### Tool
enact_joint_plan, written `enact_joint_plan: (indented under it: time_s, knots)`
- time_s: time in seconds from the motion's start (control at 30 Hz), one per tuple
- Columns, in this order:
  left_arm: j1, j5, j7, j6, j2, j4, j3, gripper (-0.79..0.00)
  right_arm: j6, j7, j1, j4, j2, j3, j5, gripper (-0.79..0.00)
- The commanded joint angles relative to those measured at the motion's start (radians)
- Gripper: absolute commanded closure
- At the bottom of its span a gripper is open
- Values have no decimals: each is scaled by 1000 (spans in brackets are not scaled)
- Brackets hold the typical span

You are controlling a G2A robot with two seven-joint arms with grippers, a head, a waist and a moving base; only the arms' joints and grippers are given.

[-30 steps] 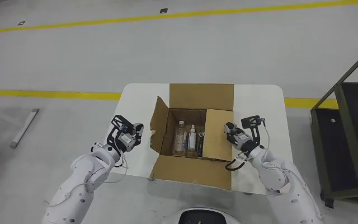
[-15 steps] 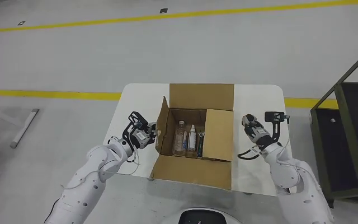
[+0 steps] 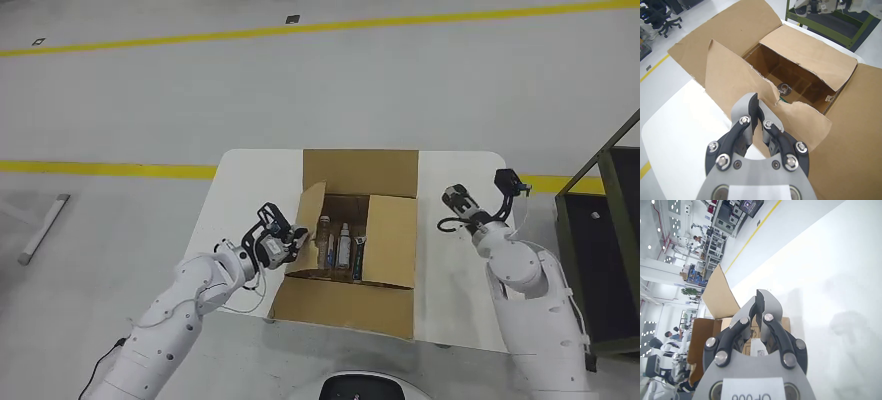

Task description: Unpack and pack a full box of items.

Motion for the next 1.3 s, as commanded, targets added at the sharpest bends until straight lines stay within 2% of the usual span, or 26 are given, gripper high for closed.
enact_joint_plan:
  time_s: [0.0,0.17,0.37,0.77,1.07,1.27]
  knots:
    - [-8,15,1,-6,-4,11,16,0,-1,14,52,62,-3,-9,42,0]
    - [-23,40,0,-23,-11,42,39,0,-25,50,160,191,-12,-42,136,0]
    - [-38,55,-8,-21,-14,72,39,0,-37,105,263,303,-18,-97,131,0]
    - [-42,49,-21,-29,-17,95,26,0,-154,205,324,423,-19,-116,243,0]
    - [-37,51,-15,-30,-21,97,27,0,-255,293,274,347,2,-87,260,0]
    - [-35,47,-11,-25,-23,97,23,0,-289,322,201,223,20,-82,178,0]
